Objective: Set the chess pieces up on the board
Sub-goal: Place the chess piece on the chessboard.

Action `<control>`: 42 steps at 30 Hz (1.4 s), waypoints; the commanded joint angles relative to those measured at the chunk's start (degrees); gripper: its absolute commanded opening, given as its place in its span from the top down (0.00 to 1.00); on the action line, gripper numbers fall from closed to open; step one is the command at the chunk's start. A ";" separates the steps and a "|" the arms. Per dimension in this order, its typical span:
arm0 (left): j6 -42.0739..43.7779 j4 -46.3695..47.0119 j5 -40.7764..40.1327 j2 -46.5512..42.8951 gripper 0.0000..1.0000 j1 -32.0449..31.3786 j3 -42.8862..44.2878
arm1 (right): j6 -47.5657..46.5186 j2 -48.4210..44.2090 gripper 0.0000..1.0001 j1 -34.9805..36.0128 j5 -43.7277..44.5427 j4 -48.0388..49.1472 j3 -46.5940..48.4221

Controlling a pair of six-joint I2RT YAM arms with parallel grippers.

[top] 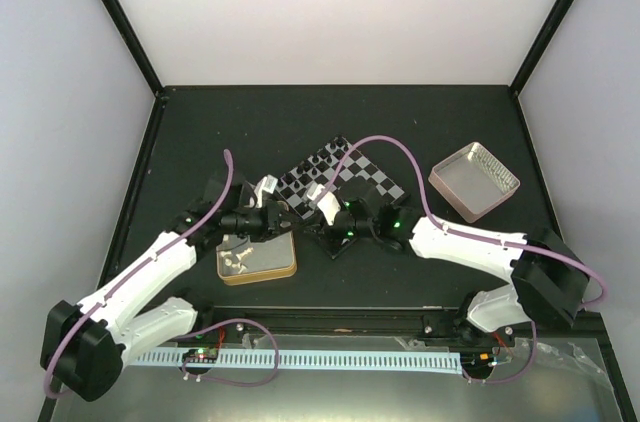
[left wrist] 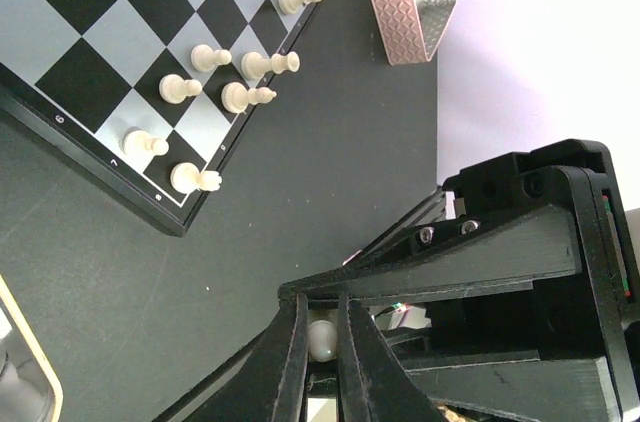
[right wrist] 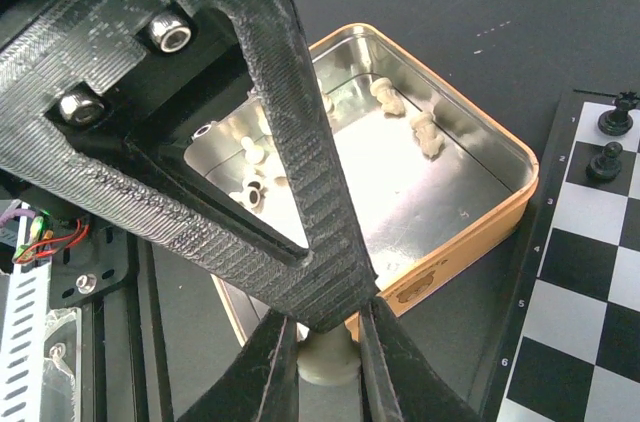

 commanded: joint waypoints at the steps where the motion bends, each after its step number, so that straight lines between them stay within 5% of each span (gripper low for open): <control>1: 4.90 -3.18 2.69 0.22 0.99 -0.37 4.06 | 1.14 -1.65 0.90 0.00 -0.35 2.49 1.71; 6: 8.38 -6.38 -4.63 0.89 0.98 -0.38 6.36 | 5.61 -3.50 0.43 -0.47 5.79 -1.45 1.19; 9: 10.45 -7.00 -9.80 1.99 0.98 -0.58 8.18 | 9.50 -7.49 0.35 -1.66 9.82 -0.75 -2.41; 16: 13.79 -4.18 -22.66 8.84 0.98 -5.84 13.96 | 23.30 -14.78 0.35 -11.96 21.90 -7.57 -7.83; 26: 20.42 -2.32 -36.53 31.03 0.98 -18.50 29.71 | 39.42 -16.15 0.35 -33.20 17.32 -17.28 -12.18; 32: 23.72 -5.04 -39.62 43.77 0.98 -21.63 38.51 | 38.76 -19.22 0.36 -33.95 17.72 -17.64 -13.03; 42: 24.54 -6.31 -40.85 52.67 0.98 -22.71 42.95 | 37.56 -22.32 0.36 -33.94 18.19 -18.95 -13.21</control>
